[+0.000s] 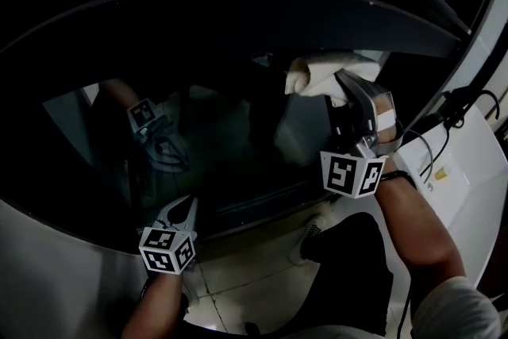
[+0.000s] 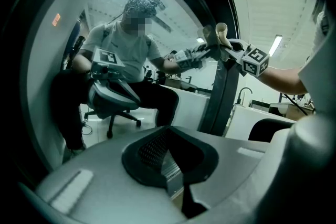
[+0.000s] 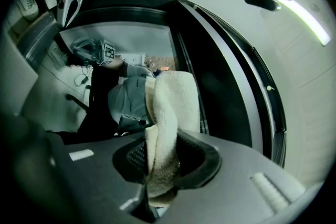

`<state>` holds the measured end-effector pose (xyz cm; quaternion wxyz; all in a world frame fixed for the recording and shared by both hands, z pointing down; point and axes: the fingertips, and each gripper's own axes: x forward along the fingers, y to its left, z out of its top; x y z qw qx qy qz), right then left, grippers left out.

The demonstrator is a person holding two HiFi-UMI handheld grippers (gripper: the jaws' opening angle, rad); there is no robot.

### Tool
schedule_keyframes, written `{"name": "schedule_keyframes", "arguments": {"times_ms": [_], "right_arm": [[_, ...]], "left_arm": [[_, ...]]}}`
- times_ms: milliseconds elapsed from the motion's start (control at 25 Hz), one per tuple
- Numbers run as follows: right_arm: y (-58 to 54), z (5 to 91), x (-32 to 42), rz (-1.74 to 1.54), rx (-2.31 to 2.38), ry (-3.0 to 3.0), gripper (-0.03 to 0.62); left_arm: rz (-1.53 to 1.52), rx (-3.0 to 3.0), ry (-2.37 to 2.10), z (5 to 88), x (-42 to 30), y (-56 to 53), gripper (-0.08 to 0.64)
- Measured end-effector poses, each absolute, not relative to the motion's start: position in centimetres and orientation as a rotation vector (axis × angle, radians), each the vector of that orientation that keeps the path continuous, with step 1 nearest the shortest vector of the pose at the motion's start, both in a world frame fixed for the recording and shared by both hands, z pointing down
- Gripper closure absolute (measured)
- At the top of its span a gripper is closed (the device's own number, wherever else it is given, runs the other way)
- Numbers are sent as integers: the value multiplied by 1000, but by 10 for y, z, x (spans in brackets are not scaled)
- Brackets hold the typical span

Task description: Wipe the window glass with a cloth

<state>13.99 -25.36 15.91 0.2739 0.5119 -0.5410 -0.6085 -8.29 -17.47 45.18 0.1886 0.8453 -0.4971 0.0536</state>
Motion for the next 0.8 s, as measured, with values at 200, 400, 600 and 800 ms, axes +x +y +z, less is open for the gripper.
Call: {"name": "schedule_keyframes", "arguments": {"times_ms": [200, 400, 600, 800], "right_arm": [[-252, 167, 139, -1628, 1371, -1462, 515], [-253, 175, 140, -1619, 1372, -1471, 515], [-253, 181, 138, -1614, 1374, -1475, 515], [-252, 190, 137, -1608, 1372, -1482, 515]], "left_arm": [[150, 2377, -1400, 452, -83, -174, 543], [153, 2375, -1398, 454, -83, -175, 543], [159, 2375, -1394, 455, -83, -175, 543], [160, 2378, -1390, 456, -83, -175, 543]]}}
